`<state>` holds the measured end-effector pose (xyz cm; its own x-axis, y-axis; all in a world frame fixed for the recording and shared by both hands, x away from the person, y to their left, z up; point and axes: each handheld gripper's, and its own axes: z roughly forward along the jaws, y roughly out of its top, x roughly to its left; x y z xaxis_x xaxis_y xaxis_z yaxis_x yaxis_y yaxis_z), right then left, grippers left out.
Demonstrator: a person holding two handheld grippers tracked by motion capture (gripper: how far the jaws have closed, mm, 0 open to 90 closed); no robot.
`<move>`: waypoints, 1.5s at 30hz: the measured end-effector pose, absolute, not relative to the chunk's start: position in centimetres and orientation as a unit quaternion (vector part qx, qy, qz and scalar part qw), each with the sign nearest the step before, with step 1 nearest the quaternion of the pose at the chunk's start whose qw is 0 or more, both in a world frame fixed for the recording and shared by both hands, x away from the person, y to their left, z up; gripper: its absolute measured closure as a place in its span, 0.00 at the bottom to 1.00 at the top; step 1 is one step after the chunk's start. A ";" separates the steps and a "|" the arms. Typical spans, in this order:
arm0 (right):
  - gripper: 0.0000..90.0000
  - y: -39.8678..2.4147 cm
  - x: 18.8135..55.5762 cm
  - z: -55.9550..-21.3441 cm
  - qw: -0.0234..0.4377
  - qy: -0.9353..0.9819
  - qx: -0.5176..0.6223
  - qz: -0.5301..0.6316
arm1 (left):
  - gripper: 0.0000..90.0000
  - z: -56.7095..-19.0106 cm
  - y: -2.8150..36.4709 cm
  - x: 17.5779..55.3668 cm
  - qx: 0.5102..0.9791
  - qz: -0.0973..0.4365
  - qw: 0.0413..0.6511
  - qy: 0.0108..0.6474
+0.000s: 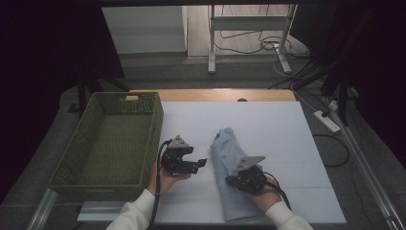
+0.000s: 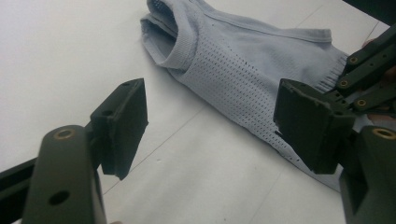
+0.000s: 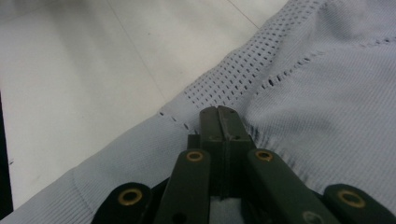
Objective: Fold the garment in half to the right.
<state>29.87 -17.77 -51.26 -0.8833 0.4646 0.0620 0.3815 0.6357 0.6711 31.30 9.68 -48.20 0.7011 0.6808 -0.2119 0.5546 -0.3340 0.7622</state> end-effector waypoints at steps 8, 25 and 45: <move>0.99 -18.0 29.9 -50.9 0.056 0.899 0.231 0.367 | 0.30 -48.2 9.7 31.3 0.813 0.073 0.435 0.380; 0.94 -21.2 28.7 -47.4 0.084 0.862 0.236 0.441 | 0.30 -48.1 10.0 31.4 0.809 0.072 0.439 0.383; 0.52 -23.5 27.8 -47.2 0.117 0.851 0.257 0.442 | 0.29 -48.1 10.2 31.3 0.807 0.068 0.444 0.383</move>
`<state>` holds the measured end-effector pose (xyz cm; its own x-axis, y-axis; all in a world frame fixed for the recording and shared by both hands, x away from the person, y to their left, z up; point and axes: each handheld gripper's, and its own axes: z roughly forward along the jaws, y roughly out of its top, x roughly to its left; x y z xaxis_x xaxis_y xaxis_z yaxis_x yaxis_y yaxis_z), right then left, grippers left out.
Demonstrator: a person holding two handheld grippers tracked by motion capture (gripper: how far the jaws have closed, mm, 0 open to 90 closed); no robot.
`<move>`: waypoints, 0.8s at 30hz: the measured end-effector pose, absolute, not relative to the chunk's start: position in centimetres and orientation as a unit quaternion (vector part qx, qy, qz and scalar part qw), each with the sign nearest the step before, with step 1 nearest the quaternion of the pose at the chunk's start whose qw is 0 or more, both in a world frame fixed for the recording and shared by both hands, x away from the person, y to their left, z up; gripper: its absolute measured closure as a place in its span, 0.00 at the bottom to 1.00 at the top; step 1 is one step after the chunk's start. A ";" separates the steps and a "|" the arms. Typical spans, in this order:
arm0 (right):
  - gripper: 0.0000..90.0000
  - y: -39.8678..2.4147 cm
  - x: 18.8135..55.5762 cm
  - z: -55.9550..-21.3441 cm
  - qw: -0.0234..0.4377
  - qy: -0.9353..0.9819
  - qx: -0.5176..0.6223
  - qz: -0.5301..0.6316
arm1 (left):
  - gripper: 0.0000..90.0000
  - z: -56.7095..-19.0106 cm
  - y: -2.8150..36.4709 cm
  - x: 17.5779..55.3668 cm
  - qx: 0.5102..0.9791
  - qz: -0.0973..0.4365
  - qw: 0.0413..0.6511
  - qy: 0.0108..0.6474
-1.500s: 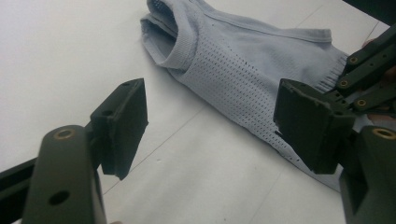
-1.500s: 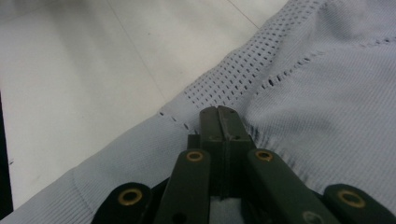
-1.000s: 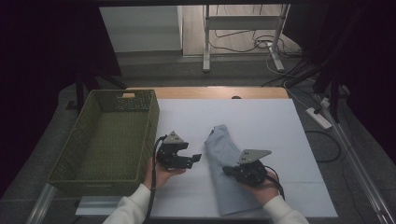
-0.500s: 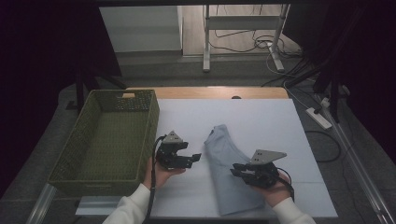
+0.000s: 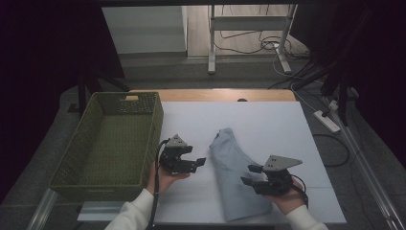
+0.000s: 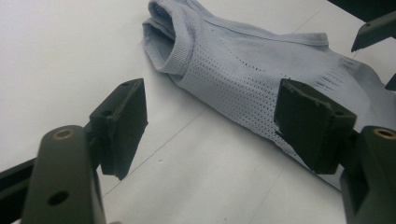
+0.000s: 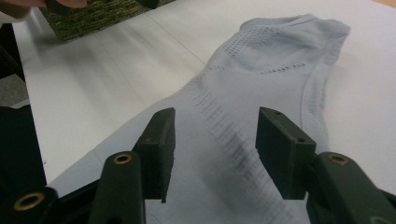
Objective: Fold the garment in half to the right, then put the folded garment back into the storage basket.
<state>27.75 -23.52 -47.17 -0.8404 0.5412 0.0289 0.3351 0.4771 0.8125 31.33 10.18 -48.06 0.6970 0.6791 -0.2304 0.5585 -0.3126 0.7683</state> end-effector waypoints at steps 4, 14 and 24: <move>0.50 -24.0 27.7 -47.1 0.121 0.851 0.258 0.440 | 0.29 -48.0 10.2 31.3 0.807 0.069 0.444 0.383; 0.50 -24.3 26.9 -47.2 0.126 0.859 0.248 0.429 | 0.29 -47.8 10.2 31.3 0.807 0.070 0.445 0.382; 0.50 -24.4 25.6 -47.5 0.122 0.872 0.235 0.411 | 0.29 -47.7 10.1 31.4 0.808 0.072 0.445 0.380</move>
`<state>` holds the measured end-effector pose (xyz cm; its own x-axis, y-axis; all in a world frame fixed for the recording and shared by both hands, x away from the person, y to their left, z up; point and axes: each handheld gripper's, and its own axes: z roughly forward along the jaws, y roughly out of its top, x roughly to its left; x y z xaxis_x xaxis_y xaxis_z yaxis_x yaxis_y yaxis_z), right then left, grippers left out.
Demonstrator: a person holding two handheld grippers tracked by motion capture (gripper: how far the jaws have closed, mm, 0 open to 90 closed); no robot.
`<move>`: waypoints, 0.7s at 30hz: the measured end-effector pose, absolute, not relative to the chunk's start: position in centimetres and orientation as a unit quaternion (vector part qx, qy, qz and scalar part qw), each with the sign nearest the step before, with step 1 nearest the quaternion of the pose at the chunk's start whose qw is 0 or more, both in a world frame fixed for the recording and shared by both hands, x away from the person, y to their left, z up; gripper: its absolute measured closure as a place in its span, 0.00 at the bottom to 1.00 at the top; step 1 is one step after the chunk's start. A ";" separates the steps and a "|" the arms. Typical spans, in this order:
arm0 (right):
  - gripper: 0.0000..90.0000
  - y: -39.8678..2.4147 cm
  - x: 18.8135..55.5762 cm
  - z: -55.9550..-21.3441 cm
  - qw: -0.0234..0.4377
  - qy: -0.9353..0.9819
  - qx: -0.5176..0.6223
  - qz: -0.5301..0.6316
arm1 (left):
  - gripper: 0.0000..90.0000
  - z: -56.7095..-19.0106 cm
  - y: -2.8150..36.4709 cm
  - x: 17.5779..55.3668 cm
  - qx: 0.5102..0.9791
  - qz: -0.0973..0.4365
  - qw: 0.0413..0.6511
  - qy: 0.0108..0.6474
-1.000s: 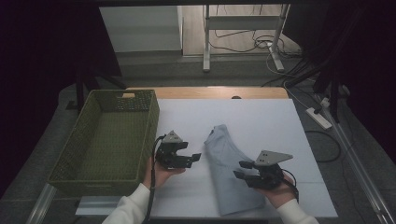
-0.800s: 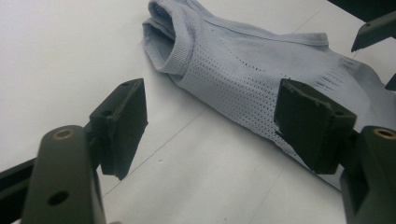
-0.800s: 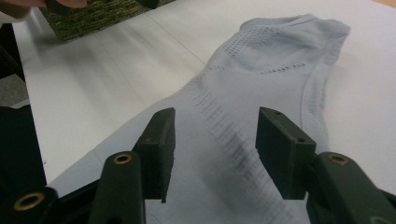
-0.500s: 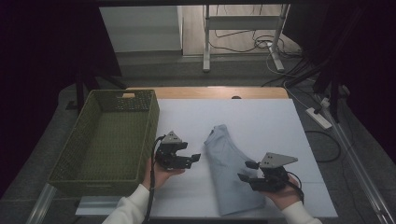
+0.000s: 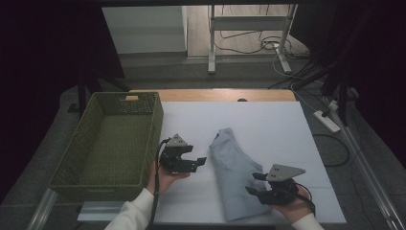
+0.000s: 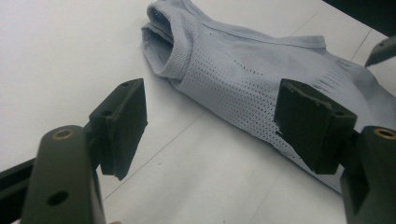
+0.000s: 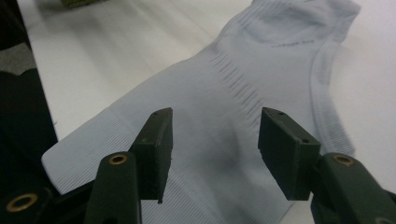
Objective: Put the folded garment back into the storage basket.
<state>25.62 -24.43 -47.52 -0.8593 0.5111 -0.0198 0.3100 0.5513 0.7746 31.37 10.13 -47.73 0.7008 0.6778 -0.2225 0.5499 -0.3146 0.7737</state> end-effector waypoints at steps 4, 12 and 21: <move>0.50 -24.3 25.1 -47.9 0.116 0.884 0.229 0.391 | 0.29 -47.7 10.2 31.4 0.807 0.072 0.446 0.381; 0.51 -24.1 24.1 -48.4 0.103 0.897 0.215 0.372 | 0.29 -47.8 10.1 31.4 0.807 0.072 0.444 0.382; 0.46 -23.7 22.6 -49.8 0.082 0.923 0.176 0.331 | 0.29 -48.1 9.9 31.3 0.810 0.071 0.440 0.381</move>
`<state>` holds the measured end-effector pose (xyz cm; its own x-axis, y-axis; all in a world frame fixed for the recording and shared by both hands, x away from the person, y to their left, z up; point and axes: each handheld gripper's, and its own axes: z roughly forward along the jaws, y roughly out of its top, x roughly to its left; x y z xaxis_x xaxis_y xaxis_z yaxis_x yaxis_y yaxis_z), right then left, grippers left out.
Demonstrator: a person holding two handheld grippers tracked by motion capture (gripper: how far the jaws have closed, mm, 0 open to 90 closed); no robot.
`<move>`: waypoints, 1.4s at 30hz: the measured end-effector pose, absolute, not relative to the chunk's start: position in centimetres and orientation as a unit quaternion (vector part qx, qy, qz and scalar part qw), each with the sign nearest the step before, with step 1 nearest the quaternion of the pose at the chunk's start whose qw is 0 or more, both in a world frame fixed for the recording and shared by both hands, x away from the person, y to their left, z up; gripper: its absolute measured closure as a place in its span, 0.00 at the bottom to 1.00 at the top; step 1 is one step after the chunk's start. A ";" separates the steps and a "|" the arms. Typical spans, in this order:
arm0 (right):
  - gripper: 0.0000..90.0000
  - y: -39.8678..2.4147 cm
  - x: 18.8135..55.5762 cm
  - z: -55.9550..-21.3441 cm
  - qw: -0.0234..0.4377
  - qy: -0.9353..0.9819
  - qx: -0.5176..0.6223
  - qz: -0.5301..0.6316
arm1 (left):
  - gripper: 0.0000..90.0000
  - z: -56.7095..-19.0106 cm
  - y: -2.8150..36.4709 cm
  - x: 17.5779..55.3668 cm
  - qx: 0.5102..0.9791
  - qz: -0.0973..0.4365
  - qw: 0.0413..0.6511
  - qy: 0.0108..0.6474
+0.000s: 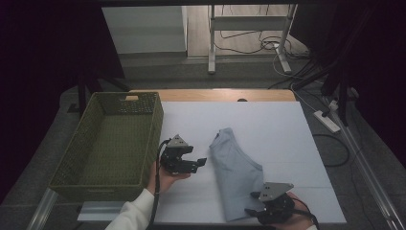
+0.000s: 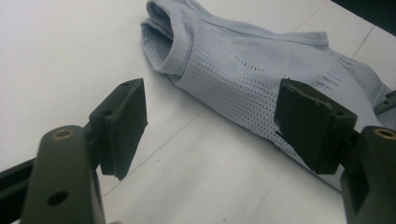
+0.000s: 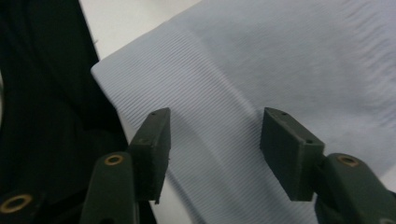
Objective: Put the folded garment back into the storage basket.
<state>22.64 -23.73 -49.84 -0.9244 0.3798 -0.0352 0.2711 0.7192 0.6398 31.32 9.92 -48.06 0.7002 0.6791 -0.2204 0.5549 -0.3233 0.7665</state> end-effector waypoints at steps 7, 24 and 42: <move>0.33 -23.0 22.3 -50.4 0.090 0.937 0.142 0.306 | 0.29 -48.1 9.9 31.3 0.809 0.067 0.442 0.381; 0.34 -22.1 22.2 -51.3 0.124 0.948 0.111 0.270 | 0.29 -48.3 9.7 31.3 0.811 0.064 0.439 0.380; 0.84 -20.9 23.3 -50.4 0.150 0.948 0.108 0.258 | 0.29 -48.4 9.6 31.4 0.812 0.064 0.438 0.380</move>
